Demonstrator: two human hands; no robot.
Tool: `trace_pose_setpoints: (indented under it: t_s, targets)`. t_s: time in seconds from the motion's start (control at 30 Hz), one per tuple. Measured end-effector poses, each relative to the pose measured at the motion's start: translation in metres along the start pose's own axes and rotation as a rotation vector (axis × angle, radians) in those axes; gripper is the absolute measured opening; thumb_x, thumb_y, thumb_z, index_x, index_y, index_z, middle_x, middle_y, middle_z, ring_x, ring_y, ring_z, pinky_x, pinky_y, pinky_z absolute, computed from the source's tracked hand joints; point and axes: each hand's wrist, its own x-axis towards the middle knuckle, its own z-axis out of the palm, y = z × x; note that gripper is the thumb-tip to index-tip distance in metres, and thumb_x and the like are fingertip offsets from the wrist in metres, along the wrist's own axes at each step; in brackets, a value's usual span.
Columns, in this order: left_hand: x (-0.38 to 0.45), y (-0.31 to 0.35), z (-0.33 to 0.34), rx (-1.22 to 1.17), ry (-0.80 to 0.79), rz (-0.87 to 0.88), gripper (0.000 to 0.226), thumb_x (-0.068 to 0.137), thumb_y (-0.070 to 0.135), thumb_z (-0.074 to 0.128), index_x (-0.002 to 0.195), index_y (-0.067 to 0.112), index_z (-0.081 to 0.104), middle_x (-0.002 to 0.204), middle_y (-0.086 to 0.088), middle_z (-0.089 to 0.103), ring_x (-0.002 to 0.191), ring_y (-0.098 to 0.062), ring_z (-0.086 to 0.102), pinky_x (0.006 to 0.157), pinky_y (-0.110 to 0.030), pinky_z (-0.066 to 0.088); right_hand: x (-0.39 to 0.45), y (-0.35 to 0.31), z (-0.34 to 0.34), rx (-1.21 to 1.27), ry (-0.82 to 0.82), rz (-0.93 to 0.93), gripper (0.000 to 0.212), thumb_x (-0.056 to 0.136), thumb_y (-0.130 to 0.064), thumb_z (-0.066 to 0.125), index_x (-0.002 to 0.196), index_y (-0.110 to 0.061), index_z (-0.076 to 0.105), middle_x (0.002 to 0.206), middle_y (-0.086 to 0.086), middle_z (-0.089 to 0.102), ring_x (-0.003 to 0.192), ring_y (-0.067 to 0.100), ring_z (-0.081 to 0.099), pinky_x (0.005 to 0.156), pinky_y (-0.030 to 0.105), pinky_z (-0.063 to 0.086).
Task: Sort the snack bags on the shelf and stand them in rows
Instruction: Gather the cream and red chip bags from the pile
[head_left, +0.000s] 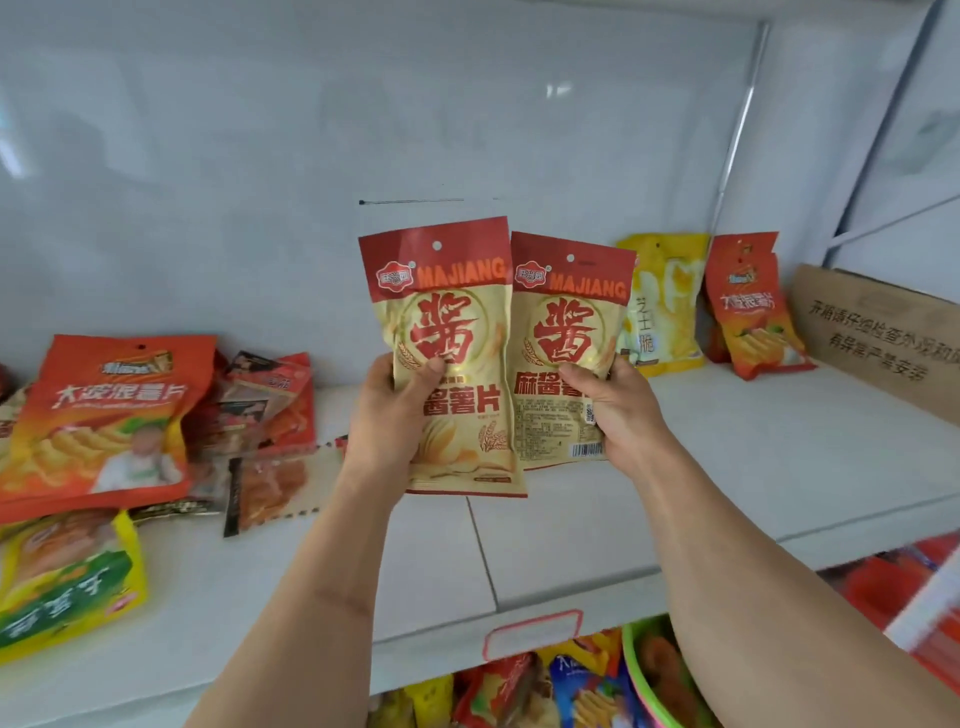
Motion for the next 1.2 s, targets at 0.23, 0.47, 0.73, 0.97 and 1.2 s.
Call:
trace_pose_setpoints:
  t_s: [0.23,0.47,0.73,0.97,1.2]
  targets:
    - [0.047,-0.032,0.063,0.042,-0.081,-0.023,0.031,0.090,0.035,0.073,0.114,0.022,0.058,0.100,-0.001,0.078,0.088,-0.023,0.077,0.080,-0.052,0.061,0.064,0.010,-0.043,-0.040,0.023,0.009,0.038,0.078,-0.023,0.083,0.112,-0.018,0.066,0.107,-0.001,0.076,0.104,0.022,0.071,0.100,0.053,0.050]
    - [0.085,-0.055,0.112,0.093,-0.058,-0.036,0.028,0.090,0.035,0.072,0.112,0.024,0.058,0.100,0.001,0.078,0.090,-0.021,0.076,0.082,-0.052,0.061,0.134,0.018,-0.065,-0.045,-0.052,-0.006,0.040,0.080,-0.019,0.081,0.116,-0.018,0.064,0.108,-0.001,0.076,0.103,0.020,0.071,0.099,0.051,0.052]
    - [0.117,-0.073,0.160,0.106,0.075,-0.042,0.028,0.091,0.034,0.072,0.113,0.023,0.058,0.100,0.002,0.078,0.088,-0.020,0.077,0.079,-0.050,0.062,0.195,0.026,-0.075,-0.060,-0.165,-0.083,0.037,0.083,-0.013,0.077,0.117,-0.018,0.063,0.103,-0.007,0.075,0.090,0.005,0.072,0.074,0.024,0.056]
    - [0.141,-0.092,0.187,0.055,0.159,-0.036,0.024,0.092,0.028,0.071,0.112,0.023,0.058,0.100,0.001,0.078,0.087,-0.018,0.077,0.075,-0.043,0.063,0.219,0.042,-0.084,-0.090,-0.198,-0.041,0.047,0.082,-0.048,0.075,0.122,-0.027,0.062,0.115,-0.009,0.073,0.107,0.010,0.068,0.098,0.044,0.053]
    - [0.159,-0.105,0.207,0.061,0.175,-0.006,0.023,0.093,0.028,0.070,0.111,0.021,0.058,0.098,0.003,0.077,0.085,-0.015,0.076,0.072,-0.037,0.062,0.231,0.027,-0.081,-0.127,-0.246,0.026,0.106,0.063,-0.094,0.042,0.150,-0.033,0.035,0.142,-0.014,0.049,0.125,0.009,0.046,0.107,0.040,0.038]
